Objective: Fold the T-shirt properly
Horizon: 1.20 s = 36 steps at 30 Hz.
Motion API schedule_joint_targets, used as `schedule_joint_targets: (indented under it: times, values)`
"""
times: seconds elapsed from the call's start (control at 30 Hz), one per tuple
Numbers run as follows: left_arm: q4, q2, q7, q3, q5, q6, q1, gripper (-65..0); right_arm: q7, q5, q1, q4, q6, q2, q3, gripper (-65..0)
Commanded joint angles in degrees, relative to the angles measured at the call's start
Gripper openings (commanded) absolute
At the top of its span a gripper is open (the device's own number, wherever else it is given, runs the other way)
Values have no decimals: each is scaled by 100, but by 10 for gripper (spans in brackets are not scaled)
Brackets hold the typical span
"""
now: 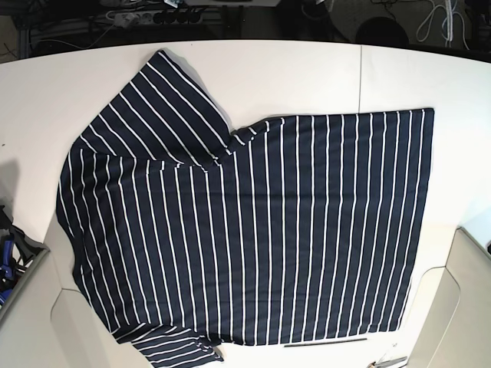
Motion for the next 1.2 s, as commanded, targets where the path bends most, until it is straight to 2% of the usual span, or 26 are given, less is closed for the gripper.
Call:
schedule_joint_targets:
  times: [0.0, 0.07, 0.2, 0.27, 0.43, 0.63, 0.83, 0.93, 1.07, 1.17]
  values:
    - [133, -55, 42, -118, -31, -59, 166, -517, 57, 127, -153, 247, 114, 144, 2, -605]
    - [348, -66, 39, -428, -31, -199, 321, -517, 57, 289, -372, 662, 122, 310, 4, -605]
    - [627, -61, 42, -1016, -31, -835, 527, -517, 57, 321, -669, 1279, 118, 540, 9, -605]
    - [684, -63, 44, -1182, -107, -962, 588, -517, 57, 323, -763, 1460, 122, 586, 9, -605]
    - [688, -66, 197, -1394, -479, -999, 680, -517, 55, 323, -949, 1755, 264, 597, 13, -605]
    - [1141, -66, 236, -1589, -743, -1001, 1080, -517, 52, 415, -1281, 2199, 273, 667, 13, -605]
    - [2385, -66, 378, -2205, -975, -1014, 1801, -517, 48, 844, -1663, 3084, 273, 1040, 17, -605]
    - [3110, -66, 529, -2608, -1287, -1196, 2179, -517, -2, 1005, -1880, 3661, 273, 1281, 20, -605]
    - [3982, -66, 715, -3204, -1690, -1239, 2583, -517, -444, 1276, -2151, 4474, 273, 1508, 125, -605]
    - [4531, -63, 855, -3672, -1904, -1239, 2798, -517, -933, 1589, -2264, 5088, 271, 1530, 385, -605]
